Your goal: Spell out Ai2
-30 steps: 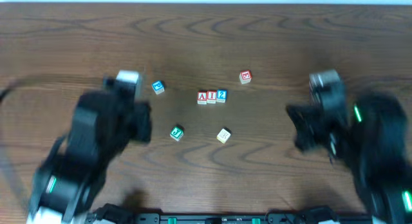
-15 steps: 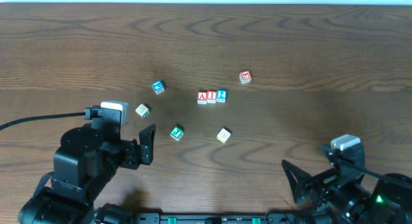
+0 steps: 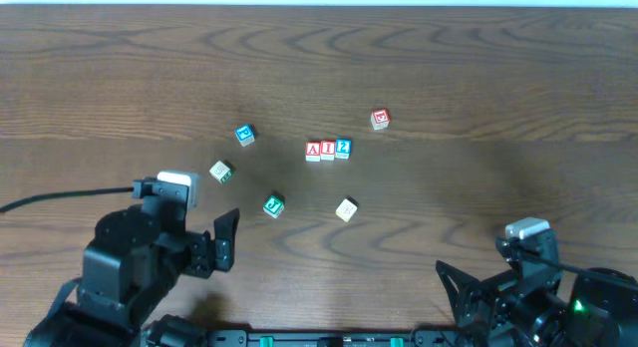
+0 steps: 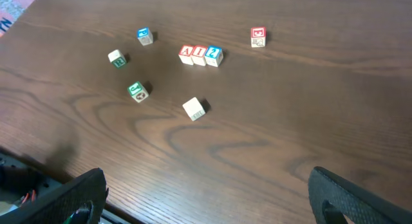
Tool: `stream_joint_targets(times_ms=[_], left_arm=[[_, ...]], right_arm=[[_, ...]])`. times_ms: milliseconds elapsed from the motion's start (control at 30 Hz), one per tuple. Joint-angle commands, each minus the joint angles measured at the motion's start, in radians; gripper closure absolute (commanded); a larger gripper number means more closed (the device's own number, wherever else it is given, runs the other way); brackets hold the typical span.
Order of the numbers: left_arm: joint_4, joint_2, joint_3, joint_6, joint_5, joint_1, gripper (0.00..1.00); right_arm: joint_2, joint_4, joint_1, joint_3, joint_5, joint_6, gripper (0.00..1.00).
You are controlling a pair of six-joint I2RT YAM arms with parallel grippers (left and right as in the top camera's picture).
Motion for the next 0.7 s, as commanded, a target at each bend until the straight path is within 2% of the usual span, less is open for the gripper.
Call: stream_joint_targets(times_ms=[0,67,133,200,267,467,667], left_arm=[[-0.044,-0.079,-0.004,0.022,-0.059,0.036,0.05],[-0.048,-0.154,-0.014,0.038,-0.080,0.092,0.04],[-0.030,-0.222,-0.044,0.108,-0.082,0.138,0.05],[0.016,-0.311,-0.119,0.209,-0.079,0.185,0.05],[0.065,-0.387,-0.209,0.253,-0.071,0.219,0.05],[0.267,-0.526,-0.505,0.256,0.018,0.255,0.05],[0.435,-0.598,-0.735,0.193,0.050,0.255,0.04]], right_arm=[[-0.003,-0.002,-0.002,-0.006,0.003,0.013,0.01],[-0.003,-0.002,-0.002,-0.006,0.003,0.013,0.01],[-0.003,-0.002,-0.002,-0.006,0.003,0.013,0.01],[-0.003,-0.002,-0.002,-0.006,0.003,0.013,0.01],[-0.003,-0.002,-0.002,-0.006,0.003,0.013,0.01],[-0.003,-0.002,-0.002,-0.006,0.003,0.013,0.01],[-0.003,-0.002,-0.002,-0.006,0.003,0.013,0.01]])
